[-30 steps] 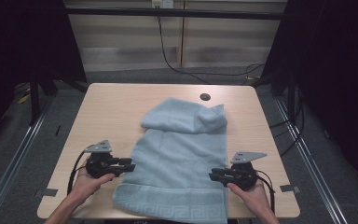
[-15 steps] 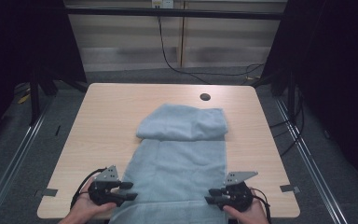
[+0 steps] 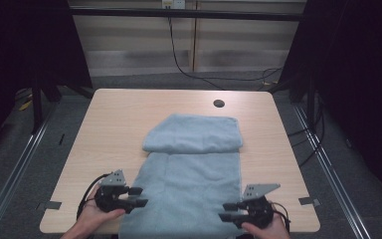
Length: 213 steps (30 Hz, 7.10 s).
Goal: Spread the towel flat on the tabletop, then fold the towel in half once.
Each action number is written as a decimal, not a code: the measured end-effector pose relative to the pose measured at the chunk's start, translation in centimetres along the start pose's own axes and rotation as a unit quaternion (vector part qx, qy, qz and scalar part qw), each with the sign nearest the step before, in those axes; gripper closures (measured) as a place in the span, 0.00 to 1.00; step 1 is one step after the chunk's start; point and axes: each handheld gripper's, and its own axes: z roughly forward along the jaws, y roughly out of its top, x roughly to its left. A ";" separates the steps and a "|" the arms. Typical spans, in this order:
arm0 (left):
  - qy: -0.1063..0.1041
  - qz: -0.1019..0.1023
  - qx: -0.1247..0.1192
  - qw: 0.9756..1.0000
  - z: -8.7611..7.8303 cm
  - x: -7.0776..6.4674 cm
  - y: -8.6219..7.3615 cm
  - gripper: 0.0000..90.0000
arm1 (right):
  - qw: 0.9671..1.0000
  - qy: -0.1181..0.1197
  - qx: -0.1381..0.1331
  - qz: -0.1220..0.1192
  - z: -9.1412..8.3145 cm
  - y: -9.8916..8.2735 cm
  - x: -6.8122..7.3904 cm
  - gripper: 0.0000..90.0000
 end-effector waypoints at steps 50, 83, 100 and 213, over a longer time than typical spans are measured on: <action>0.075 -0.081 -0.033 0.993 2.7 6.7 3.2 0.59 | 0.979 -0.185 -0.052 0.072 1.5 4.9 -11.8 0.65; 0.125 0.002 -0.183 0.975 -5.1 6.5 15.0 0.95 | 0.955 -0.187 -0.225 0.041 -4.1 14.5 -11.7 0.96; 0.111 -0.052 -0.069 0.990 1.0 8.4 6.7 0.75 | 0.973 -0.197 -0.106 0.061 1.3 10.9 -12.8 0.68; 0.075 -0.066 -0.008 0.995 2.2 5.9 2.9 0.42 | 0.983 -0.179 -0.019 0.039 5.9 6.7 -13.0 0.93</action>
